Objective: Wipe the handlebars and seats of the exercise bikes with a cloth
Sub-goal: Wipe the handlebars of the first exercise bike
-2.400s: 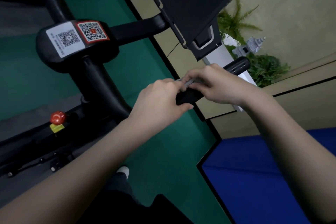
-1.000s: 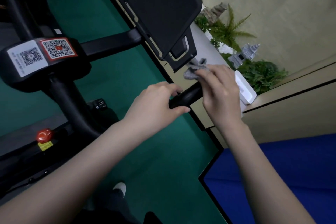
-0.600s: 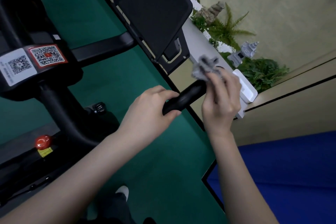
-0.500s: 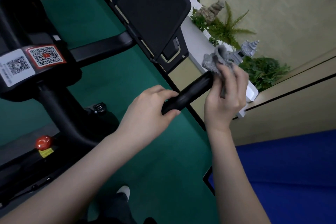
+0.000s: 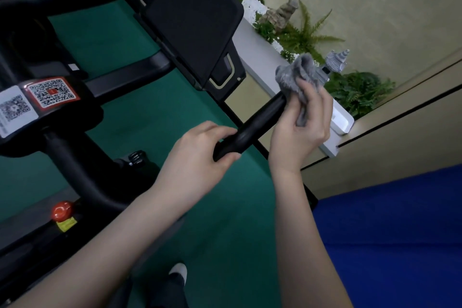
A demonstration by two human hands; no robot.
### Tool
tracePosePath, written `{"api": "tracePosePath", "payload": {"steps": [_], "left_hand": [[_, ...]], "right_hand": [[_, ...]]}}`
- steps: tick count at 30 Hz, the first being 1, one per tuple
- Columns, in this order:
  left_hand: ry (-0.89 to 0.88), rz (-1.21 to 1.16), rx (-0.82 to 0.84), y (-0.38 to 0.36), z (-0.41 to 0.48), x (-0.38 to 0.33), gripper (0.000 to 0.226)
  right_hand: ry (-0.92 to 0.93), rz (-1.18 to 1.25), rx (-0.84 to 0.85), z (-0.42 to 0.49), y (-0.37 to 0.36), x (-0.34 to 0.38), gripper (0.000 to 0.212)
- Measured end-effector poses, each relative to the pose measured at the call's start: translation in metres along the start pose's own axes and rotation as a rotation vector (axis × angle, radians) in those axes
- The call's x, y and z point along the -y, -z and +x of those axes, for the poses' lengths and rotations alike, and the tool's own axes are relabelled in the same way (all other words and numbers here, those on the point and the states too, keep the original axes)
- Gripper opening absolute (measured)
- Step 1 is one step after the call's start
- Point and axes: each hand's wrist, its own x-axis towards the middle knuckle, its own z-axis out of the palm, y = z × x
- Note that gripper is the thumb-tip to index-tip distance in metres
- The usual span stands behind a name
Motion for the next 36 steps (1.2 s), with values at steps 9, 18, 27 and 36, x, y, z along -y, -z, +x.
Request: {"api": "tracePosePath", "payload": {"steps": [9, 18, 27, 36], "left_hand": [[-0.016, 0.009, -0.003, -0.002, 0.001, 0.002, 0.036], [-0.033, 0.033, -0.005, -0.002, 0.001, 0.003, 0.036], [-0.028, 0.044, 0.004, -0.001, 0.001, 0.002, 0.035], [-0.043, 0.046, 0.017, 0.001, 0.001, 0.002, 0.036]], "right_hand": [[-0.681, 0.401, 0.752, 0.084, 0.016, -0.02, 0.015], [-1.003, 0.612, 0.259, 0.024, 0.018, -0.019, 0.017], [-1.173, 0.717, -0.043, -0.012, 0.001, 0.004, 0.031], [-1.218, 0.671, 0.125, -0.039, 0.009, 0.0, 0.032]]}}
